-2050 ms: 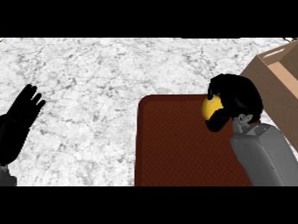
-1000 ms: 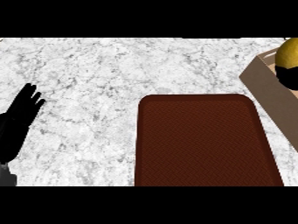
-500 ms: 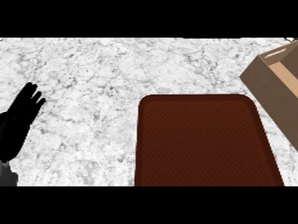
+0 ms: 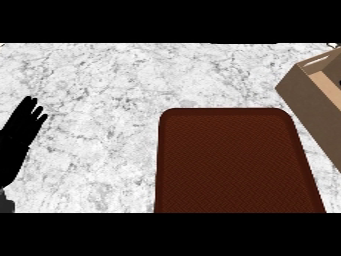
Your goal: Pick the lemon from the tray and place it in the cardboard box
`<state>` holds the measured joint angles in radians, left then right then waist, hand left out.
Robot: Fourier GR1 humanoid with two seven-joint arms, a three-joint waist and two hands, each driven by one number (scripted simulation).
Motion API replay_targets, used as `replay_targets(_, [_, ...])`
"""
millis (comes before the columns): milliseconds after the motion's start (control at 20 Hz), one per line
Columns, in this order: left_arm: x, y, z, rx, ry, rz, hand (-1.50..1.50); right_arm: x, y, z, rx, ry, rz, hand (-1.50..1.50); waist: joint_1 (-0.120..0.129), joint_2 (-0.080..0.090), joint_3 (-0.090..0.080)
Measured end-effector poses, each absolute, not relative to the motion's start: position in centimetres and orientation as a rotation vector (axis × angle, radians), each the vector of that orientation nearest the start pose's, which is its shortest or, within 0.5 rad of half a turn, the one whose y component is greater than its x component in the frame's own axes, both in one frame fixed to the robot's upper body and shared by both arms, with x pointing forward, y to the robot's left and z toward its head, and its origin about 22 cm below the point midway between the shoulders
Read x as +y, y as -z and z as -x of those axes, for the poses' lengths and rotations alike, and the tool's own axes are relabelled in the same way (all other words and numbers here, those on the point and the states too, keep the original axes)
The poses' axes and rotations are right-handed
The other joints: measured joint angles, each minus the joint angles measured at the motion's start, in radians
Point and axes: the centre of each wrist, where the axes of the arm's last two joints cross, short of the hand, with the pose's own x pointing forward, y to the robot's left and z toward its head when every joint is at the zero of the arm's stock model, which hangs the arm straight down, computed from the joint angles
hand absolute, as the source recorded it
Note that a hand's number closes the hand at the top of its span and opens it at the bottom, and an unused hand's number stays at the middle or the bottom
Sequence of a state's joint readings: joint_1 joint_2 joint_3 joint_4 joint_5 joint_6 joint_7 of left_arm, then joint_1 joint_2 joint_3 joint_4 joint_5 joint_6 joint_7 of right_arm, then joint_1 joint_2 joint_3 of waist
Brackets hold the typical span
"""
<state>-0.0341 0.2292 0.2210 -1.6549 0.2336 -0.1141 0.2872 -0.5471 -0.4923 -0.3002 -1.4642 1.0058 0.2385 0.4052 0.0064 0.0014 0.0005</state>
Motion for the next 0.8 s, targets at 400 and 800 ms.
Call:
replay_targets(400, [31.8, -5.3, -24.7, -1.437, -0.049, -0.049, 0.0, -37.3, -15.0, -34.1, -0.987, -0.544, 1.218, -1.5, -0.002, -0.002, -0.002])
replay_targets(800, [32.4, -5.3, -24.5, -1.441, -0.05, -0.059, 0.0, -38.5, -13.3, -32.9, -1.195, -0.41, 1.141, -1.5, -0.008, -0.008, -0.006])
